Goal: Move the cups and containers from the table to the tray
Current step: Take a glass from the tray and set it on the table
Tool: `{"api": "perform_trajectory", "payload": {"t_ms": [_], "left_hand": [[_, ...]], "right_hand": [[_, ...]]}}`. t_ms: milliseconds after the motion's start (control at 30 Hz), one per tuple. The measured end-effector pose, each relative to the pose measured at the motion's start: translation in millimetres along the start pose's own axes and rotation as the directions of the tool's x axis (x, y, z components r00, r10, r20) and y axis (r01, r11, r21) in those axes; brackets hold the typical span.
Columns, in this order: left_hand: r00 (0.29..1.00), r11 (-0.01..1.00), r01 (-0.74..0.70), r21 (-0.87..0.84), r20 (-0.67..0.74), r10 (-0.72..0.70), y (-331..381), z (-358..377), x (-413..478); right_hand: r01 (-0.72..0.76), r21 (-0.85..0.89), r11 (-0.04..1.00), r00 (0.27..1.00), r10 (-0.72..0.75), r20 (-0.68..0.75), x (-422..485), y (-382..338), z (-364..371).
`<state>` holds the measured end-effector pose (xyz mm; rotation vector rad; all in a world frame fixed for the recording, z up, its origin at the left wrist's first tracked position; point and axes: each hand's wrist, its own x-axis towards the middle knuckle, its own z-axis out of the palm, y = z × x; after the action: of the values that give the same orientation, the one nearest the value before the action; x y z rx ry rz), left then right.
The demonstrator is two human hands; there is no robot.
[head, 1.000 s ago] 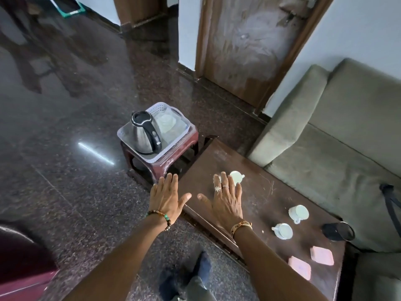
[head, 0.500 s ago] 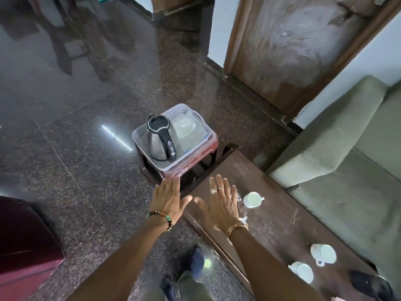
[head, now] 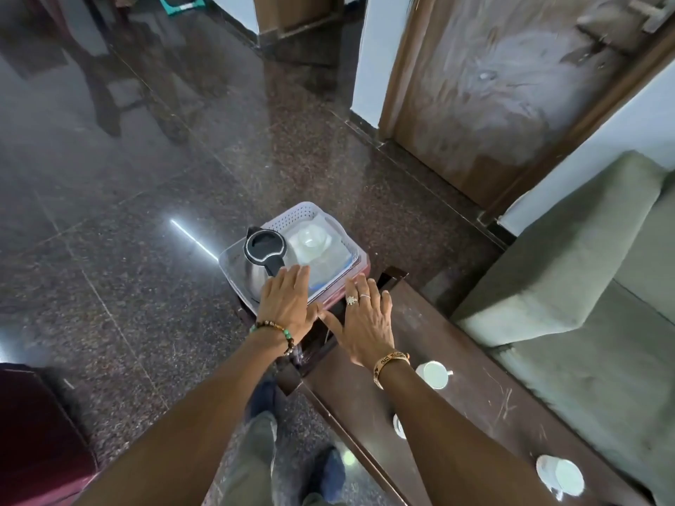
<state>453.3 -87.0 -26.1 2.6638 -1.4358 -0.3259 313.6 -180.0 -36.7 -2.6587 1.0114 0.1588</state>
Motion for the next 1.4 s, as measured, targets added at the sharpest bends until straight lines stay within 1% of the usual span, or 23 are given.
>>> {"api": "perform_trajectory", "payload": {"t_ms": [167,367,533,633,767,900,1033,1100,1167,1400], "left_hand": [[0.994,0.994,-0.108,0.026,0.034,0.107,-20.0,2.7,54.6],[0.978,0.977,-0.209,0.032,0.008,0.208,-47.4,-12.1,127.8],[0.98,0.979,-0.198,0.058,0.003,0.198,-78.0,-30.0,200.0],[0.978,0.98,-0.19,0.053,0.094,0.184,-91.4,-29.0,233.8],[0.956,0.983,-0.174,0.062,0.251,0.154,-102.5,-11.6,264.4],[0.896,0.988,-0.148,0.048,0.43,0.113,-110.0,17.5,286.2],[0.824,0.985,-0.161,0.054,0.557,0.104,-113.0,43.7,299.2],[0.795,0.983,-0.174,0.059,0.598,0.105,-113.5,51.8,303.5],[0.771,0.978,-0.197,0.065,0.626,0.114,-113.4,58.2,307.8],[0.768,0.959,-0.281,0.037,0.608,0.201,-111.2,77.1,323.8]], "right_hand": [[-0.061,-0.019,0.998,0.997,0.062,0.043,41.4,-5.3,10.3],[-0.149,0.021,0.989,0.987,0.147,0.058,106.4,-11.7,9.9],[-0.19,0.045,0.981,0.982,0.189,0.018,165.5,-15.4,3.7],[-0.195,0.058,0.979,0.981,0.194,0.017,194.5,-16.1,7.1],[-0.211,0.045,0.976,0.975,0.207,0.08,227.6,-14.6,22.2],[-0.259,0.104,0.96,0.957,0.24,0.165,255.0,-13.3,46.6],[-0.313,0.153,0.937,0.926,0.266,0.267,272.3,-11.9,74.7],[-0.332,0.184,0.925,0.911,0.265,0.315,278.2,-12.4,84.9],[-0.339,0.201,0.919,0.908,0.264,0.326,283.6,-13.1,92.9],[-0.35,0.214,0.912,0.902,0.266,0.34,300.4,-12.9,111.0]]}}
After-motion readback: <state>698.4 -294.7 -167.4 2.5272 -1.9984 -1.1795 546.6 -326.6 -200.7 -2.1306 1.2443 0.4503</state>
